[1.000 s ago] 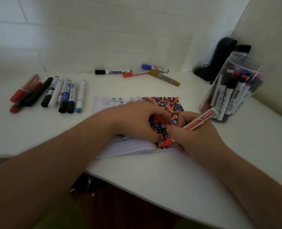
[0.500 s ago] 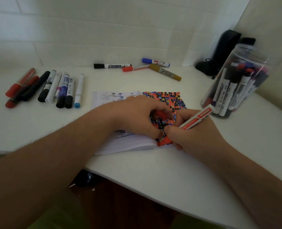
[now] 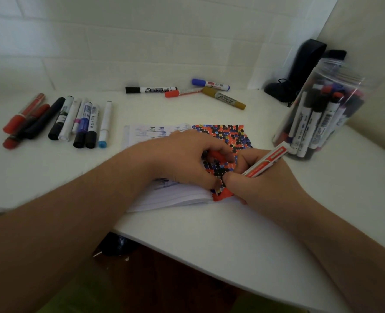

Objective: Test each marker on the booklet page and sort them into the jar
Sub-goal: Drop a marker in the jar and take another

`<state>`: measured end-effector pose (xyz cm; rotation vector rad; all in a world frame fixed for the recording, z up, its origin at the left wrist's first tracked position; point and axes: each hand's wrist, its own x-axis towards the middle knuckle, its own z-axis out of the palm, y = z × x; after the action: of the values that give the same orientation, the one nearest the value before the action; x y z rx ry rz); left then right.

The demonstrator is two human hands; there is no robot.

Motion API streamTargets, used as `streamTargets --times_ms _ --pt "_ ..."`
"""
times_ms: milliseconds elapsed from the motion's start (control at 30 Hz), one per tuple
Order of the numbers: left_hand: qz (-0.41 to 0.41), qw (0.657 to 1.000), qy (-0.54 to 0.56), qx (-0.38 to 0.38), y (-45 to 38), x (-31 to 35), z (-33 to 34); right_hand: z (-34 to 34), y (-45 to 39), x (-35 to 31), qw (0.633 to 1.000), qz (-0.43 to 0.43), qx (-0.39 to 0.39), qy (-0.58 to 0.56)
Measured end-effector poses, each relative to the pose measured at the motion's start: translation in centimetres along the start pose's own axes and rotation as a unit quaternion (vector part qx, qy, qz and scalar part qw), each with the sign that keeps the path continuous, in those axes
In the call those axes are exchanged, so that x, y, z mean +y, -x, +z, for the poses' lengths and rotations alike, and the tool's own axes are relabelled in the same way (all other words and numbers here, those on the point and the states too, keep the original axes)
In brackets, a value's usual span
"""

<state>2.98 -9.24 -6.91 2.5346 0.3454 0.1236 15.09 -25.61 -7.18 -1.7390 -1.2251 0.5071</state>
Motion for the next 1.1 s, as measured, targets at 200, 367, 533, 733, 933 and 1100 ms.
streamTargets --times_ms 200,367,533,733,933,1100 --pt "-0.004 1.000 0.006 0.000 0.1 0.1 0.0 -0.1 -0.2 0.3 0.999 0.018 0.012 -0.028" --pt "-0.003 1.000 0.006 0.002 0.1 0.1 0.0 0.0 0.0 0.2 1.000 0.005 0.005 -0.016" --pt "-0.006 1.000 0.011 0.000 0.1 0.0 0.1 -0.1 -0.3 0.6 0.999 0.013 0.006 -0.040" --pt "-0.012 1.000 0.007 0.000 0.3 0.3 0.0 0.0 -0.3 0.8 1.000 -0.001 0.010 -0.019" --pt "-0.014 1.000 0.004 0.000 0.2 0.1 0.0 -0.3 -0.5 0.7 0.999 -0.005 -0.004 -0.035" --pt "-0.038 0.992 0.112 0.049 0.5 -0.1 0.2 -3.2 -1.6 1.0 0.937 0.054 0.000 -0.344"
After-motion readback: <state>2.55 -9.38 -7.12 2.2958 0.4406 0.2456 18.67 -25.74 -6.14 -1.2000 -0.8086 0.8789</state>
